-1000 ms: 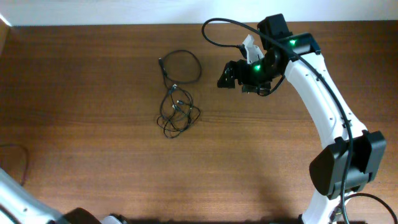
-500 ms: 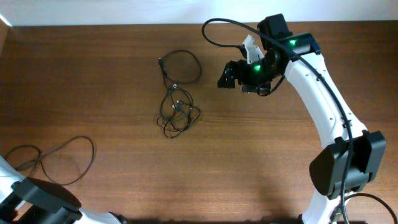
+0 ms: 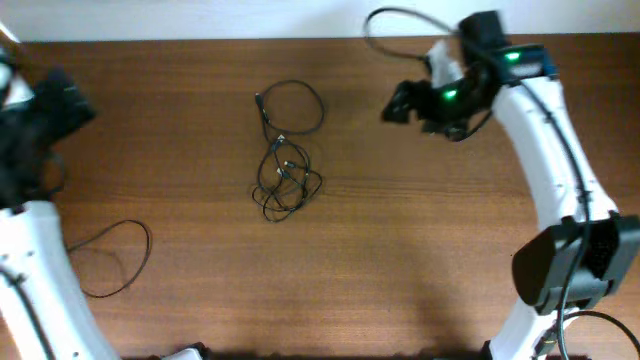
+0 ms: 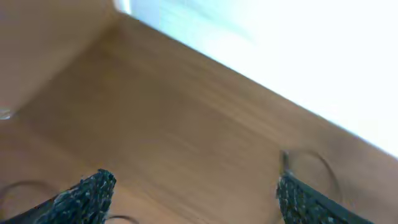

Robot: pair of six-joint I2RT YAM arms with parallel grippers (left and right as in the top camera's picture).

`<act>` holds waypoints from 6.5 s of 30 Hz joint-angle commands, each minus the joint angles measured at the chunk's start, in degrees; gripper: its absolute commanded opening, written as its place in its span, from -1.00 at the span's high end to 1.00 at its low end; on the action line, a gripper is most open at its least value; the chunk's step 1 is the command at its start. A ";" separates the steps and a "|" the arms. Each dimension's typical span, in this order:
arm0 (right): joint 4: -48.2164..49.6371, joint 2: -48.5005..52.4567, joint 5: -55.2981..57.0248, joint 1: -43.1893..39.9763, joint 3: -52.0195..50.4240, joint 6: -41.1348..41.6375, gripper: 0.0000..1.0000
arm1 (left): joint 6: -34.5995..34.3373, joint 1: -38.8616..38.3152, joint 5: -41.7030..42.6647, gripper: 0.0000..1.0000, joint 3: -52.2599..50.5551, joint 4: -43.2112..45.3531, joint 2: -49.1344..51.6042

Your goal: Untangle cables

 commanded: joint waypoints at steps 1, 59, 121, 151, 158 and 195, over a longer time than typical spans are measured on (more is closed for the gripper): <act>-4.42 -3.45 0.87 -7.15 4.46 -3.82 -0.89 | 4.96 -11.47 0.59 -0.71 -2.67 -0.13 4.52; 3.19 -0.74 -9.88 6.62 3.91 1.49 -0.94 | -0.94 -34.86 -2.27 1.00 9.38 2.84 -1.79; 24.83 3.32 -3.56 21.05 3.91 15.45 -0.50 | -36.98 -32.50 -3.61 1.00 9.31 17.49 1.99; 16.61 19.52 -22.53 19.43 3.93 18.16 0.92 | -6.51 -32.52 -2.45 1.00 9.27 7.76 4.52; 13.90 7.78 -7.58 16.46 3.93 15.04 0.92 | 1.79 -32.52 8.72 1.00 7.19 -5.68 9.01; 13.66 -23.50 -47.54 -23.47 5.57 9.73 0.92 | 37.03 -32.50 23.91 1.00 5.38 -10.49 42.49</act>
